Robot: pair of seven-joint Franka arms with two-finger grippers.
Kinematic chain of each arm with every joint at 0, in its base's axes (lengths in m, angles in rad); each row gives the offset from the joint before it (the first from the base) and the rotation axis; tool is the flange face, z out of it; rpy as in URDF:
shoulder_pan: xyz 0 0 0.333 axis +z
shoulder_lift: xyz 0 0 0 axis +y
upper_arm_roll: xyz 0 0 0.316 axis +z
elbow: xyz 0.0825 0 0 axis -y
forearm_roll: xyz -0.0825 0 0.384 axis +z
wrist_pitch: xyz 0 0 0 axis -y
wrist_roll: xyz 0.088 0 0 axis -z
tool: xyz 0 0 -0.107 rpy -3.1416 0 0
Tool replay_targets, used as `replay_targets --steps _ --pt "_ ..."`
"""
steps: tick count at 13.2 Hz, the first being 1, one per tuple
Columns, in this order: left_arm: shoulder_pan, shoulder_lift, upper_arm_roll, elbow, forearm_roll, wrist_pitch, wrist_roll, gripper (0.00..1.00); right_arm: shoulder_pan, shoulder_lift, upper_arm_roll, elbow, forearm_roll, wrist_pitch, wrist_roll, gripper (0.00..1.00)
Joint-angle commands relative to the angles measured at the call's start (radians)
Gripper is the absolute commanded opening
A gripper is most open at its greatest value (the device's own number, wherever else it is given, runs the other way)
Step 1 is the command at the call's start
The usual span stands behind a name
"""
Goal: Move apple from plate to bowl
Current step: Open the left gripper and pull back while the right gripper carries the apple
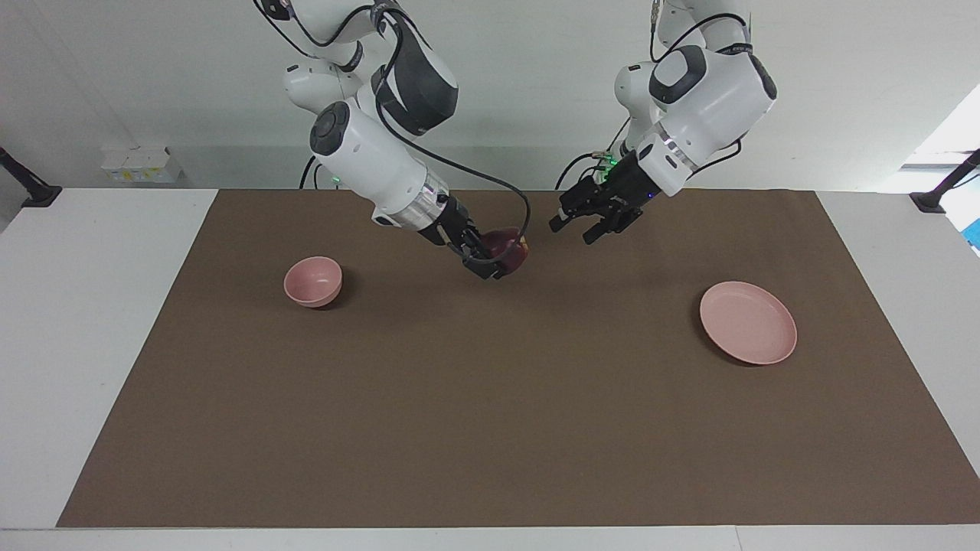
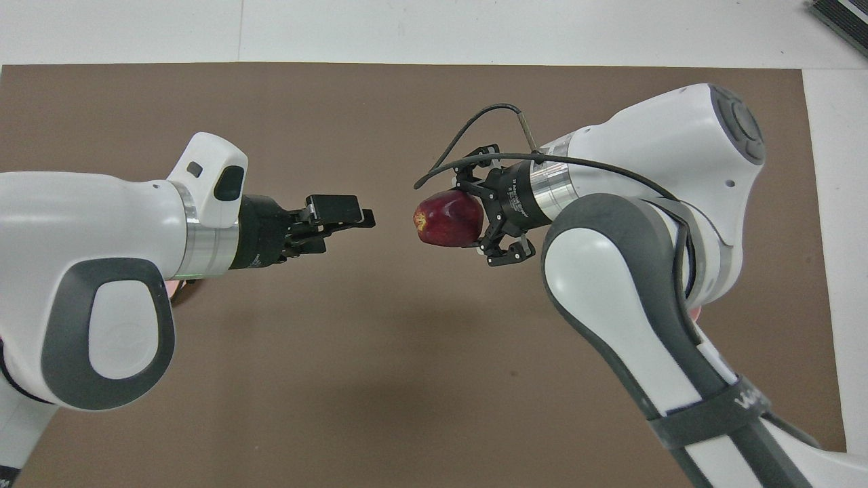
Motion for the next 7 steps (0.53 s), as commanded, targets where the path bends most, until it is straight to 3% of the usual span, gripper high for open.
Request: replay_targets --steps 1,4,7 --pt "0.030 -0.016 0.005 0.033 0.208 -0.093 -0.033 1.00 -0.041 -0.033 0.002 -0.004 -0.093 -0.052 -0.137 0.00" --pt "0.057 -0.017 0.027 0.055 0.368 -0.118 -0.016 1.00 -0.073 -0.056 0.002 -0.006 -0.261 -0.113 -0.295 0.00" --pt "0.070 -0.010 0.048 0.075 0.548 -0.129 0.090 1.00 -0.162 -0.070 0.001 -0.024 -0.322 -0.190 -0.417 0.00"
